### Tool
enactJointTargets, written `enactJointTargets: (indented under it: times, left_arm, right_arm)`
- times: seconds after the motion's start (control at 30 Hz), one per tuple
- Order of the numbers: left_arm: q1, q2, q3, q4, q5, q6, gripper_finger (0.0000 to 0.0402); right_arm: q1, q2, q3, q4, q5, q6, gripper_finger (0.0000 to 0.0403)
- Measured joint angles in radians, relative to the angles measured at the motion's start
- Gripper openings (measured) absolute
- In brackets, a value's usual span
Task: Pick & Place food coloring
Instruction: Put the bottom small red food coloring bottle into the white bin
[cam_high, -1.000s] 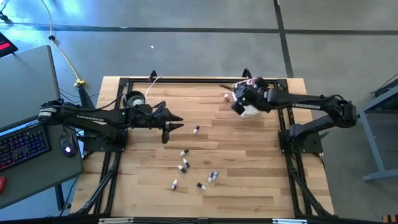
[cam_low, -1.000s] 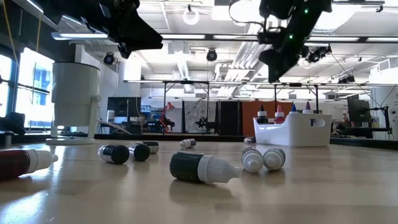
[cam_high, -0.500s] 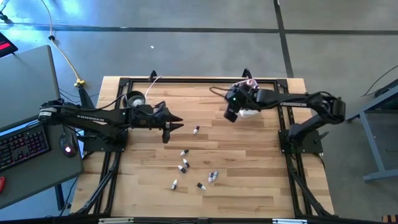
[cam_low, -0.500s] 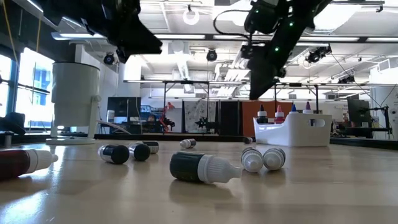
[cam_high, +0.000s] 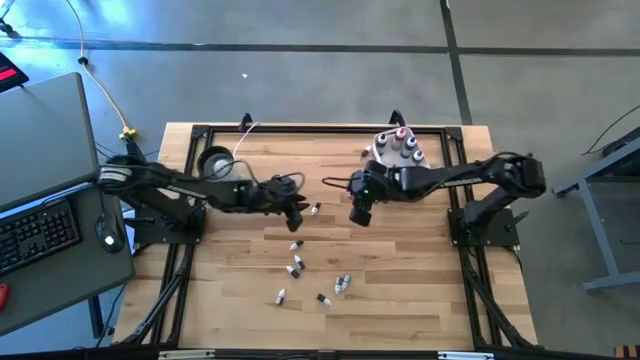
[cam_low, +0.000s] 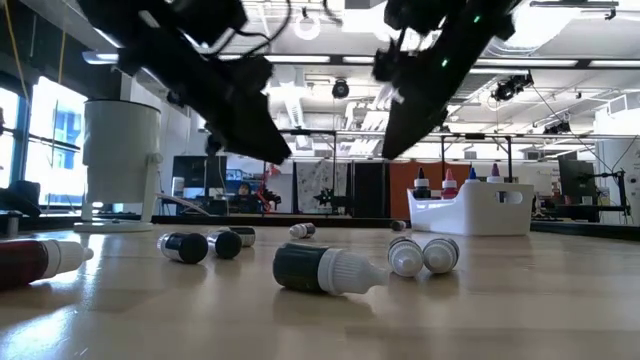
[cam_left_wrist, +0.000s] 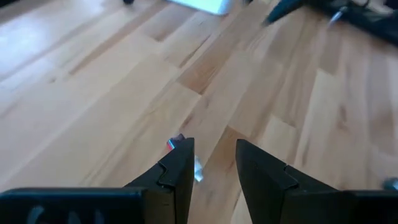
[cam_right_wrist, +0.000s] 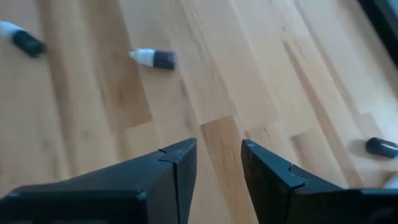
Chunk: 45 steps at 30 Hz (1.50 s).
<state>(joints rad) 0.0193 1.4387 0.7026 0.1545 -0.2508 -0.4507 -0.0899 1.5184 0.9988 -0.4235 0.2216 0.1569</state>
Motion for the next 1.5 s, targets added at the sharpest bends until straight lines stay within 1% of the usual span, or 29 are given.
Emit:
enactJointTargets:
  times: [0.1,0.2,0.37,0.5,0.63,0.73,0.8,0.9,1.03,1.1,1.17,1.27,1.33,1.4,1.5]
  left_arm:
    - [0.000,0.098,0.064,0.001,-0.004,-0.004,0.0117]
    - [0.000,0.184,0.124,-0.013,-0.017,-0.008,0.0117]
    - [0.000,0.287,0.215,-0.136,-0.098,-0.061,0.0117]
    - [0.001,0.325,0.245,-0.156,-0.103,-0.080,0.0117]
    - [0.000,0.359,0.247,-0.173,-0.107,-0.133,0.0117]
    - [0.001,0.379,0.247,-0.168,-0.113,-0.142,0.0117]
    - [0.001,0.394,0.247,-0.160,-0.111,-0.142,0.0117]
    - [0.001,0.412,0.247,-0.158,-0.113,-0.142,0.0117]
    - [0.000,0.424,0.248,-0.151,-0.122,-0.150,0.0115]
    - [0.000,0.426,0.248,-0.149,-0.121,-0.149,0.0107]
    - [0.000,0.426,0.248,-0.150,-0.121,-0.149,0.0092]
    - [0.000,0.426,0.248,-0.138,-0.118,-0.149,0.0069]
    - [0.001,0.428,0.247,-0.105,-0.105,-0.150,0.0063]
    - [0.002,0.433,0.251,-0.056,-0.061,-0.152,0.0065]
    - [0.010,0.434,0.311,-0.037,-0.015,-0.135,0.0076]
  right_arm:
    - [0.028,-0.076,0.001,-0.077,0.033,0.029,0.0117]
    - [0.058,-0.160,0.001,-0.177,0.084,0.108,0.0117]
    - [0.128,-0.258,0.002,-0.345,0.180,0.260,0.0117]
    - [0.202,-0.278,0.002,-0.401,0.260,0.359,0.0117]
    - [0.290,-0.262,0.002,-0.443,0.331,0.454,0.0117]
    - [0.358,-0.244,0.000,-0.489,0.383,0.518,0.0116]
    - [0.396,-0.241,-0.027,-0.478,0.403,0.544,0.0115]
    - [0.444,-0.241,-0.113,-0.450,0.400,0.587,0.0109]
    - [0.482,-0.252,-0.271,-0.389,0.400,0.698,0.0098]
    - [0.484,-0.265,-0.340,-0.369,0.396,0.725,0.0091]
    - [0.474,-0.286,-0.391,-0.362,0.368,0.763,0.0084]
    - [0.456,-0.329,-0.442,-0.364,0.329,0.833,0.0074]
    - [0.450,-0.363,-0.466,-0.367,0.301,0.861,0.0069]
    - [0.449,-0.398,-0.481,-0.389,0.280,0.882,0.0064]
    - [0.455,-0.451,-0.496,-0.460,0.276,0.957,0.0057]
